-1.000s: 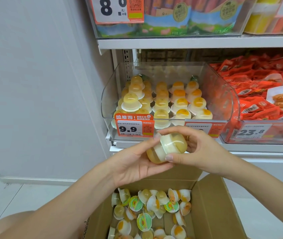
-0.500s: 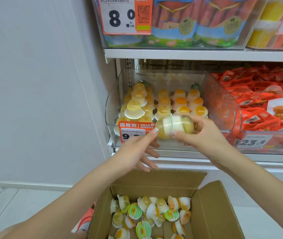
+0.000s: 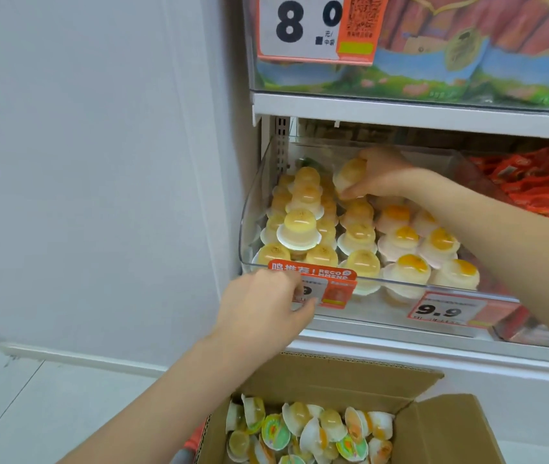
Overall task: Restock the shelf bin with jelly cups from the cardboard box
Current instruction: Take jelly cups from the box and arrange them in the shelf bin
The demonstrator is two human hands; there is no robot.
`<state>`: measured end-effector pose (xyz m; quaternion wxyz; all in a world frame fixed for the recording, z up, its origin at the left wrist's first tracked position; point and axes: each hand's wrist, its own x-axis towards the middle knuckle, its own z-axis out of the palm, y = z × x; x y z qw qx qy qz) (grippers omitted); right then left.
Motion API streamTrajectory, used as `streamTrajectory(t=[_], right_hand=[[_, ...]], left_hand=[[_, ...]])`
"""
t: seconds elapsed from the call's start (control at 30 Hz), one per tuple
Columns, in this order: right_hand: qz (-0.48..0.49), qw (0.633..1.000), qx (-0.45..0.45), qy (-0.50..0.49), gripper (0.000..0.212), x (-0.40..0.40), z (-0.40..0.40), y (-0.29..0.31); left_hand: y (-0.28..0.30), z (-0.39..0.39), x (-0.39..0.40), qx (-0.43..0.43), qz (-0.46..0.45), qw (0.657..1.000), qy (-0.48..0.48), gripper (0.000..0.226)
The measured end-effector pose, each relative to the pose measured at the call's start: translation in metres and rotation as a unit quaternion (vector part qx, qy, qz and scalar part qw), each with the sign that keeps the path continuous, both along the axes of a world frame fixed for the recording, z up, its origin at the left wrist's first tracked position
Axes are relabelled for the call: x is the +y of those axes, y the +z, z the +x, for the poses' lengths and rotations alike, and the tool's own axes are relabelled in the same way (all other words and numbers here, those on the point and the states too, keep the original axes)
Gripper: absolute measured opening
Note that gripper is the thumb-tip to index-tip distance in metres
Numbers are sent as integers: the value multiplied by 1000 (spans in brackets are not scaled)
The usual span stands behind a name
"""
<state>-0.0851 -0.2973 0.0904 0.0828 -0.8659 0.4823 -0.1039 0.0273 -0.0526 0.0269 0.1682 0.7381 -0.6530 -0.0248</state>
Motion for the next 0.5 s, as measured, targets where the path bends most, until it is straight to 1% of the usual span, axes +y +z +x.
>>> streamTrajectory(t=[0.07, 0.17, 0.3, 0.37, 0.4, 0.43, 0.47, 0.5], right_hand=[[-2, 999, 24, 25, 78, -8, 4, -3], [17, 998, 20, 52, 81, -15, 8, -9], [17, 995, 63, 75, 66, -22, 13, -20], [31, 995, 57, 80, 66, -18, 9, -19], [30, 996, 33, 74, 70, -12, 5, -16], [22, 998, -12, 61, 72, -1, -1, -14], [4, 996, -68, 55, 69, 14, -9, -11], [-27, 990, -122, 65, 61, 35, -20, -11]], left_hand=[[1, -2, -1, 6, 4, 1000, 3, 35], [2, -5, -2, 7, 3, 1000, 18, 34], [1, -6, -4, 8, 2, 1000, 31, 32], [2, -7, -4, 10, 0, 999, 31, 32], [2, -7, -3, 13, -1, 999, 29, 31], [3, -7, -1, 18, -3, 999, 26, 31], [3, -8, 1, 20, -1, 1000, 23, 30], [3, -9, 3, 15, 8, 1000, 20, 30]])
